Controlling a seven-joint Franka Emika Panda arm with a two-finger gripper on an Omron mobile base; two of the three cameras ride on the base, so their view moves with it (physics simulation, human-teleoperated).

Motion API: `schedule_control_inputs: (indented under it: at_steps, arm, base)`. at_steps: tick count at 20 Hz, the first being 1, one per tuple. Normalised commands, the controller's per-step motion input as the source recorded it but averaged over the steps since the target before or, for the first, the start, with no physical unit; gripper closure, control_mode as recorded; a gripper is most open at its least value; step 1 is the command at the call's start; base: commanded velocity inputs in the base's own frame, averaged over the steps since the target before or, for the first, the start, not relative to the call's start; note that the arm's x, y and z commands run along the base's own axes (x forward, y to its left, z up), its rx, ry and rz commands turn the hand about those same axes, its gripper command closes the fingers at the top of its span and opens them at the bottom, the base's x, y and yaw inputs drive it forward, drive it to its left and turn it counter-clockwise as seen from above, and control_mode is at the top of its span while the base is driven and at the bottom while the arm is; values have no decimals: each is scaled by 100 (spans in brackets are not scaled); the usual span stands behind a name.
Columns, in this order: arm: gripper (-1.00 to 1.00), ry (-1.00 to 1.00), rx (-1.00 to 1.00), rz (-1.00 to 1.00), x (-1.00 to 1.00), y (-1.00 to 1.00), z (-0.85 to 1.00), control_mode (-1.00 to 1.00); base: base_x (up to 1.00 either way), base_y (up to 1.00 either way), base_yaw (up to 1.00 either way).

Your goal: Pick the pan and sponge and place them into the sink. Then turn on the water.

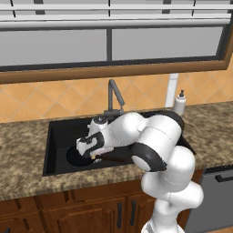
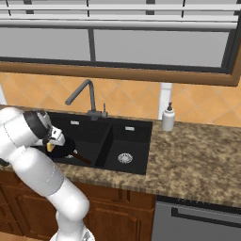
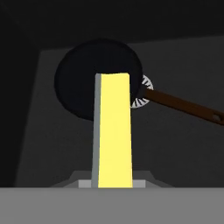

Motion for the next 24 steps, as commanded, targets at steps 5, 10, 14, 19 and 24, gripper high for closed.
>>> schedule_control_inputs:
  at_steps: [5,10,14,19,24]
  arm:
    - [100,0,0,0,15,5,-19,-100]
    - [100,0,0,0,19,13,-8,-100]
    - [100,0,0,0,24,13,-1,-100]
    - [100,-1,0,0,33,16,-5,-100]
    - [100,0,0,0,31,18,-18,-100]
  base:
    - [0,0,0]
    - [0,0,0]
    - [0,0,0]
    - [0,0,0]
    - [0,0,0]
